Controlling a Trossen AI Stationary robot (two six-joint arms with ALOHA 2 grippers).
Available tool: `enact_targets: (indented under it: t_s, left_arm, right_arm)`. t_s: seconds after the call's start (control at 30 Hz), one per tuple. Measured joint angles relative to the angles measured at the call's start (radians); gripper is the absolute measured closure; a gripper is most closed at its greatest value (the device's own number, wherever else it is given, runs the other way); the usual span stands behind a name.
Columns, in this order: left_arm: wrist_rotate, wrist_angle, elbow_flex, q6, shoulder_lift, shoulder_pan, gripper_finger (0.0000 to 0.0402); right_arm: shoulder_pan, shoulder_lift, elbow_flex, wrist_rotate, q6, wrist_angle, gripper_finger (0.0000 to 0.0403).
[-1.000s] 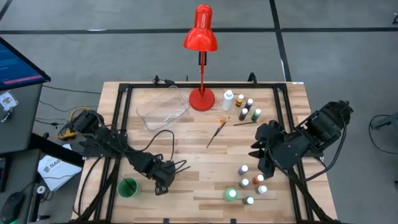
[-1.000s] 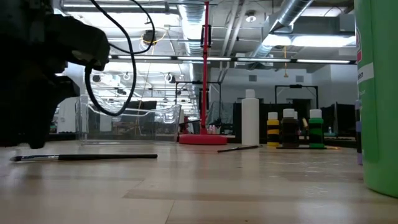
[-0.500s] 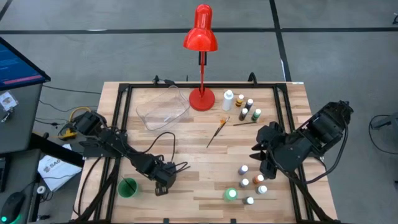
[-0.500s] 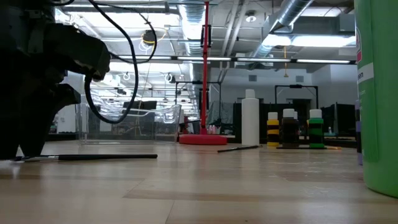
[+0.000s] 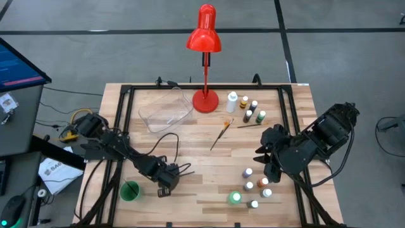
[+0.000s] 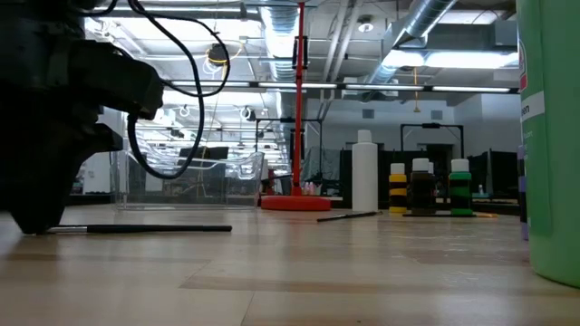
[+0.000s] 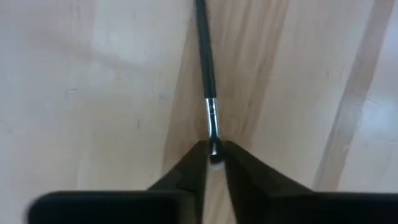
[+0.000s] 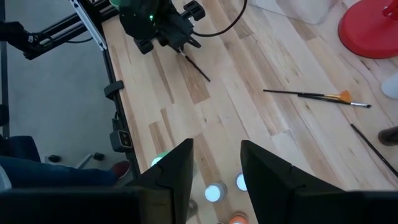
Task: Pick & Place Paint Supplies
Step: Put the black brush into the green cup
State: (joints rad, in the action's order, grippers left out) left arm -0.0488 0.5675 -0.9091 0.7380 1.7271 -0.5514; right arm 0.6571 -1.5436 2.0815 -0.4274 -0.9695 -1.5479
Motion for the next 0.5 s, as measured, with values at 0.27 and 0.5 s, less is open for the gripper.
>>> enact_targets:
  t_s: [0.27, 0.5]
  left_arm:
    - [0.068, -0.015, 0.009, -0.002, -0.033, 0.005, 0.0400]
    - [0.066, 0.049, 0.010, 0.005, -0.196, 0.038, 0.0401]
  right_arm:
    - [0.000, 0.000, 0.000, 0.000, 0.000, 0.001, 0.0275]
    - [0.000, 0.000, 0.000, 0.000, 0.001, 0.001, 0.0275]
